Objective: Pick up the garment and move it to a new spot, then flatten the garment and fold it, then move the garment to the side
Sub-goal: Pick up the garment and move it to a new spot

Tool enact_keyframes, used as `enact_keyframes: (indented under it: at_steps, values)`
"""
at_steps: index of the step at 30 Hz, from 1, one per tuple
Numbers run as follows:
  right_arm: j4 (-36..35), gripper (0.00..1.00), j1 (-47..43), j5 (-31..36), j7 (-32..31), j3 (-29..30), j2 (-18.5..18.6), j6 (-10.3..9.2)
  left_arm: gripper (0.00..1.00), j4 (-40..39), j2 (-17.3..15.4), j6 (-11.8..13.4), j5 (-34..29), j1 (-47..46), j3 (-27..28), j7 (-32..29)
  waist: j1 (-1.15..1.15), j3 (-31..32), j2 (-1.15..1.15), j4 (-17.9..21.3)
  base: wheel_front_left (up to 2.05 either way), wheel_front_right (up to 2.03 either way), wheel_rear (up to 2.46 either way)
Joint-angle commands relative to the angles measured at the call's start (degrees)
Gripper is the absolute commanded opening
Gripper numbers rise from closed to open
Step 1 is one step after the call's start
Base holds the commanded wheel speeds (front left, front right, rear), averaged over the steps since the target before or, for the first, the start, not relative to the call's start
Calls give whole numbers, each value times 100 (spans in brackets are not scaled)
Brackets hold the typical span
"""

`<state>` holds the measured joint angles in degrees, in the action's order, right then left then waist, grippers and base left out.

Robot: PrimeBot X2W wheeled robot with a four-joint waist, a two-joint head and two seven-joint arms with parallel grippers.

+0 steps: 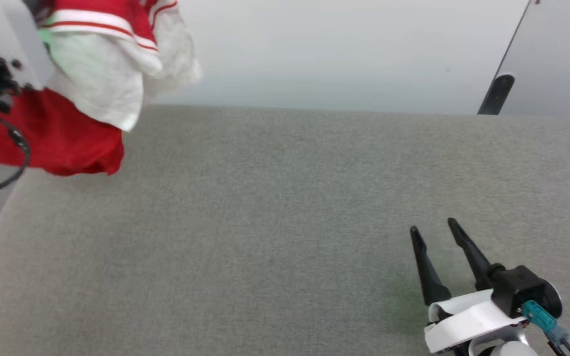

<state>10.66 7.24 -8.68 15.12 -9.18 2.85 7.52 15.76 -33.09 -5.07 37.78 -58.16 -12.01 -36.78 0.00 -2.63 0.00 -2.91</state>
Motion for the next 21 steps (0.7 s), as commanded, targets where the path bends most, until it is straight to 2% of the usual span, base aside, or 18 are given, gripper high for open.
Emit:
enact_keyframes:
  at_steps: [1,11,21]
  values:
    - [-3,100,-114,16,7,74,6,-6,0,-121,55,38,18,109,-32,-36,0,142,0,159,0,0,0]
    - [-54,100,-125,356,7,754,6,-5,0,-1314,298,465,328,710,-170,-604,0,167,0,870,0,0,0]
    - [-94,100,-176,460,6,1301,2,-5,0,-2059,584,882,479,1496,-502,-1042,0,-134,0,1660,0,0,0]
